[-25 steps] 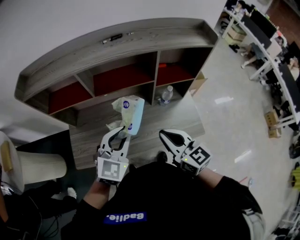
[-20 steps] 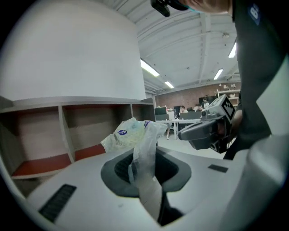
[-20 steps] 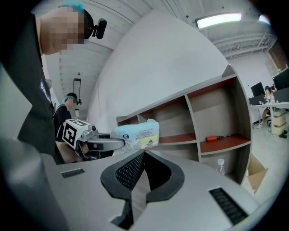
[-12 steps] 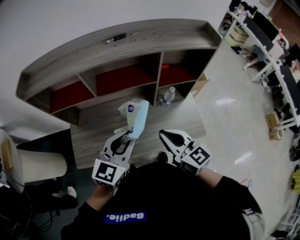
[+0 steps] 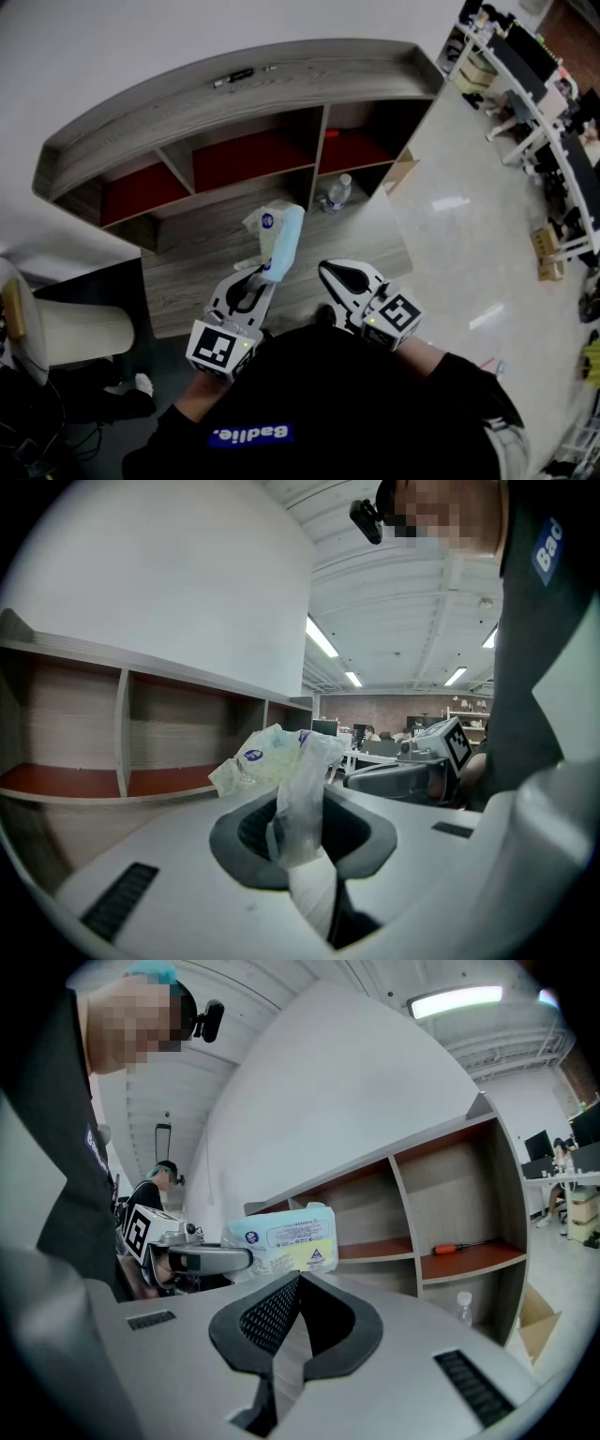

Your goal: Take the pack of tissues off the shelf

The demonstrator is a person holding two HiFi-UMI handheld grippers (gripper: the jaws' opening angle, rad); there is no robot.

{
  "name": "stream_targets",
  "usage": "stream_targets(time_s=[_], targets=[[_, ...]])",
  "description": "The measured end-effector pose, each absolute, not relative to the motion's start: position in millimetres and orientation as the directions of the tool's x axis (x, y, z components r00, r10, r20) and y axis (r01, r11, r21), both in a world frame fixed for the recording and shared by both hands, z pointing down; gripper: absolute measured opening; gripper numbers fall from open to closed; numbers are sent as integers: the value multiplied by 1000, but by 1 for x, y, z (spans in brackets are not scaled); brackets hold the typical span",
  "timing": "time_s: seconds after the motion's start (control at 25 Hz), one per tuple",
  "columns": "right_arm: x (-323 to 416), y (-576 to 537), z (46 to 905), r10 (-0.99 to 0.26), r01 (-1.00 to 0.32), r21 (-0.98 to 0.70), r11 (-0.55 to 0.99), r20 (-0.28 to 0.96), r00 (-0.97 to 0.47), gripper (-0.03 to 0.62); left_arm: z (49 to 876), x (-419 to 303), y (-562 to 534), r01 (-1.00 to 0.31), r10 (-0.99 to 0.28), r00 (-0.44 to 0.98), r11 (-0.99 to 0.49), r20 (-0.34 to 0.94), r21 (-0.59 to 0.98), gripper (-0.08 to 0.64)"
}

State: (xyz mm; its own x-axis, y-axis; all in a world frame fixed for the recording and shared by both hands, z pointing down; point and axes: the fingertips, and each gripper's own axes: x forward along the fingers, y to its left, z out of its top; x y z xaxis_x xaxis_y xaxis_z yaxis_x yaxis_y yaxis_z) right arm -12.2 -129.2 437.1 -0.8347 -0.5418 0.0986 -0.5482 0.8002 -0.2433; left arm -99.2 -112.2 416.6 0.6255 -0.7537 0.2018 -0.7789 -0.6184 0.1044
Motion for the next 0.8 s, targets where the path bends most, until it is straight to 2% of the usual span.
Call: stream_targets(time_s=[0.8], targets=[[-14, -128, 435, -543, -549, -238, 801, 98, -834, 29, 417, -100, -112, -774, -749, 630, -625, 204, 99, 61]])
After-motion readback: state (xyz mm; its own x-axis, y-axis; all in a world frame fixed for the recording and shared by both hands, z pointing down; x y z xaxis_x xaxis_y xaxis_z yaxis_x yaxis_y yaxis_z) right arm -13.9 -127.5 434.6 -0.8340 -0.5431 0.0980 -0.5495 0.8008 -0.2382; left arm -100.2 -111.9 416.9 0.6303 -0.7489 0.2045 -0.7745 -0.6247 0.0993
